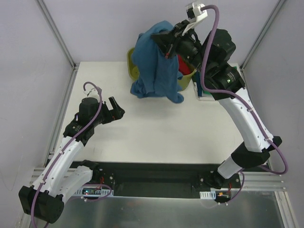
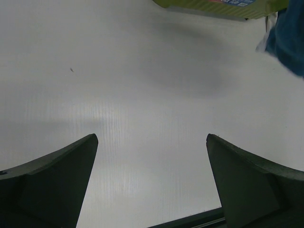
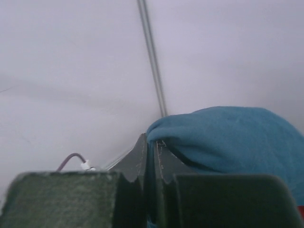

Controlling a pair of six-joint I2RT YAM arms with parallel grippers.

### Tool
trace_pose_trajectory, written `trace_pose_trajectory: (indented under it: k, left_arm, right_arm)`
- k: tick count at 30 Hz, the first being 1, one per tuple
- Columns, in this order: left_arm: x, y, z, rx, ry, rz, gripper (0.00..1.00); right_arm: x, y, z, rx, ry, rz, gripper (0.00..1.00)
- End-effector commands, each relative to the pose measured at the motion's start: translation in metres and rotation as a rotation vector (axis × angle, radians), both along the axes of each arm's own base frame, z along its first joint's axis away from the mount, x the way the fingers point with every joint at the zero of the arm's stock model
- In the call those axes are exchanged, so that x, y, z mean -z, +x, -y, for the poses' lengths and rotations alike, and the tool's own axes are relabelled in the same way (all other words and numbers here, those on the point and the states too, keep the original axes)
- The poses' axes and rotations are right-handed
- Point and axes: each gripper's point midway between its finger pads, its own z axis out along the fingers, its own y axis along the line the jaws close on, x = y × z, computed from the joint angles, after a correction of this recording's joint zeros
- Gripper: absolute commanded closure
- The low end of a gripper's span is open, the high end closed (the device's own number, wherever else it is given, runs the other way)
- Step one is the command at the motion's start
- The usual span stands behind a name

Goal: Fold and stack the t-shirts
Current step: Move the tshirt to the center of the board

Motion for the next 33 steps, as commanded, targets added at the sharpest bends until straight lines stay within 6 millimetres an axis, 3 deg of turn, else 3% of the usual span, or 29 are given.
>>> trace_pose_trajectory:
  k: [1, 4, 6, 9, 11, 12, 13, 14, 15, 16, 17, 19, 20, 21, 22, 24, 25, 28, 31, 33]
  left_arm:
    - [-0.002, 0.004, -0.004, -0.018, 0.013, 0.024, 0.01]
    - [-0.001, 0.005, -0.004, -0.018, 0.014, 0.018, 0.01]
    - [0.001, 0.007, -0.005, -0.023, 0.018, 0.008, 0.01]
    - [0.0, 0.006, -0.003, -0.017, 0.013, 0.008, 0.01]
    - [0.001, 0.006, -0.004, -0.019, 0.015, 0.009, 0.01]
    - [0.001, 0.005, -0.005, -0.023, 0.015, 0.012, 0.01]
    - [0.001, 0.005, -0.005, -0.024, 0.018, 0.012, 0.01]
    - [0.001, 0.004, -0.007, -0.03, 0.02, 0.015, 0.01]
    - [-0.001, 0.003, -0.007, -0.032, 0.018, 0.02, 0.01]
    - [-0.001, 0.003, -0.008, -0.036, 0.02, 0.023, 0.01]
    - [0.0, 0.004, -0.011, -0.049, 0.026, 0.024, 0.01]
    - [0.0, 0.003, -0.012, -0.059, 0.025, 0.025, 0.01]
    - [0.0, 0.003, -0.012, -0.06, 0.024, 0.023, 0.01]
    - [0.001, 0.004, -0.012, -0.062, 0.026, 0.017, 0.01]
    - [0.001, 0.004, -0.011, -0.063, 0.023, 0.012, 0.01]
    - [0.004, 0.006, -0.009, -0.062, 0.015, -0.004, 0.01]
    - [0.006, 0.006, -0.008, -0.064, 0.009, -0.017, 0.01]
    - [0.018, 0.005, -0.004, -0.056, -0.003, -0.068, 0.01]
    - [0.036, 0.002, -0.004, -0.077, -0.009, -0.127, 0.01]
    - [0.054, -0.003, -0.008, -0.094, 0.004, -0.171, 0.01]
  right_arm:
    - [-0.094, -0.076, 0.037, -0.08, 0.162, 0.234, 0.99]
    - [-0.11, -0.094, 0.048, -0.11, 0.234, 0.248, 0.99]
    - [-0.11, -0.098, 0.051, -0.116, 0.248, 0.243, 0.99]
    - [-0.089, -0.09, 0.056, -0.069, 0.233, 0.19, 0.99]
    - [-0.051, -0.077, 0.059, -0.001, 0.168, 0.123, 0.97]
    - [-0.034, -0.064, 0.069, 0.087, 0.146, 0.092, 0.95]
    - [-0.019, -0.065, 0.085, 0.148, 0.117, 0.083, 0.94]
    - [0.037, -0.043, 0.085, 0.222, 0.033, -0.006, 0.92]
    - [0.065, -0.035, 0.113, 0.357, 0.01, -0.06, 0.91]
    - [0.097, -0.027, 0.127, 0.431, -0.039, -0.117, 0.86]
    - [0.162, -0.011, 0.146, 0.527, -0.117, -0.241, 0.82]
    - [0.235, -0.014, 0.189, 0.676, -0.216, -0.431, 0.67]
    - [0.292, -0.012, 0.221, 0.788, -0.25, -0.567, 0.61]
    - [0.323, -0.021, 0.244, 0.862, -0.307, -0.658, 0.53]
    - [0.346, -0.027, 0.262, 0.927, -0.344, -0.723, 0.3]
    - [0.377, -0.046, 0.3, 1.066, -0.436, -0.846, 0.14]
    - [0.38, -0.049, 0.305, 1.089, -0.465, -0.857, 0.04]
    - [0.377, -0.052, 0.294, 1.011, -0.519, -0.867, 0.03]
    - [0.366, -0.052, 0.248, 0.812, -0.606, -0.785, 0.03]
    - [0.369, -0.059, 0.192, 0.604, -0.649, -0.738, 0.03]
